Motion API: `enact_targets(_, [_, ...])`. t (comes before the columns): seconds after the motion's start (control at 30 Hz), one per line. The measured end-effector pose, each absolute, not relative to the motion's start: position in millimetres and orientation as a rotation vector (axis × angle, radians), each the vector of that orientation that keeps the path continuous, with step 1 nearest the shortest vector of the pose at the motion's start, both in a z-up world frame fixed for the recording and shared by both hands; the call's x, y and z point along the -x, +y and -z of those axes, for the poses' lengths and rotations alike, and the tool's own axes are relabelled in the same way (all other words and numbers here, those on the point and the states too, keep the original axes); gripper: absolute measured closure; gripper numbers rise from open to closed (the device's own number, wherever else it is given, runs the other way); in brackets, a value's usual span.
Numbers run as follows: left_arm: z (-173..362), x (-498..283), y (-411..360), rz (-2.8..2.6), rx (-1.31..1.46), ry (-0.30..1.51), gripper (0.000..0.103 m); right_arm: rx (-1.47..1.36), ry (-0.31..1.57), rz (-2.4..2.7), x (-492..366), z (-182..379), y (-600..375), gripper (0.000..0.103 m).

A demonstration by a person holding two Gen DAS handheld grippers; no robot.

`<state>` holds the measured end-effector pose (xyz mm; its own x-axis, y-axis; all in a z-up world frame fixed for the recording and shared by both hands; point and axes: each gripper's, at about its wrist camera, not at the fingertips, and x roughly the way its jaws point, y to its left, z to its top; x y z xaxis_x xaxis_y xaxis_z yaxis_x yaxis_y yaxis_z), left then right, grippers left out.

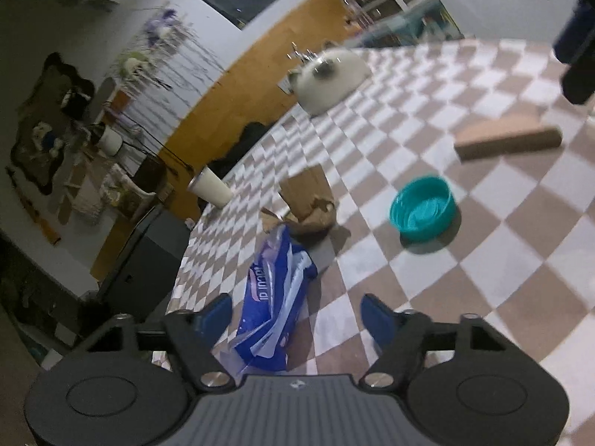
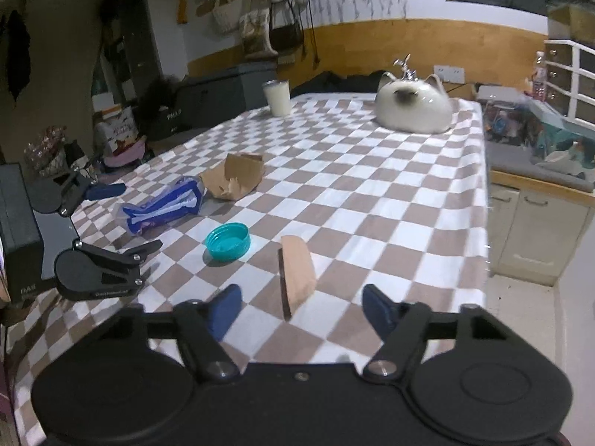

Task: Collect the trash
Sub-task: 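Grasp the blue wrapper bag with left tool while right grasps the wooden block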

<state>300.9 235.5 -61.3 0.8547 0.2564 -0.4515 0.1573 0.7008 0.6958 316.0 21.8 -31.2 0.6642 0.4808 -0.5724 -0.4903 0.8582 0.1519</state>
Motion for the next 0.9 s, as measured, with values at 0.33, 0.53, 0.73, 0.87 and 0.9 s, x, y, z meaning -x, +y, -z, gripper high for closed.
enact_targets(0.33, [75.0, -330.5, 255.2, -0.172, -0.796, 0.669, 0.093, 0.085, 0.679, -0.552, -346.3, 49.2, 64.1, 0.041])
enact_targets(0.53, [63.5, -313.2, 268.0, -0.184, -0.643, 0.672, 0.100, 0.178, 0.703, -0.539, -361.7, 61.3, 83.2, 0.052])
enact_targets(0.73, [41.8, -290.0, 277.4, -0.154, -0.377, 0.669, 0.101, 0.208, 0.691, -0.519, -365.2, 60.3, 88.4, 0.077])
enact_targets(0.87, [27.8, -272.6, 268.3, -0.103, -0.234, 0.652, 0.101, 0.208, 0.700, -0.539, -354.2, 57.6, 80.5, 0.078])
enact_targets(0.9, [23.8, -268.2, 263.5, -0.087, -0.205, 0.645, 0.101, 0.203, 0.701, -0.537, -350.9, 56.4, 77.3, 0.078])
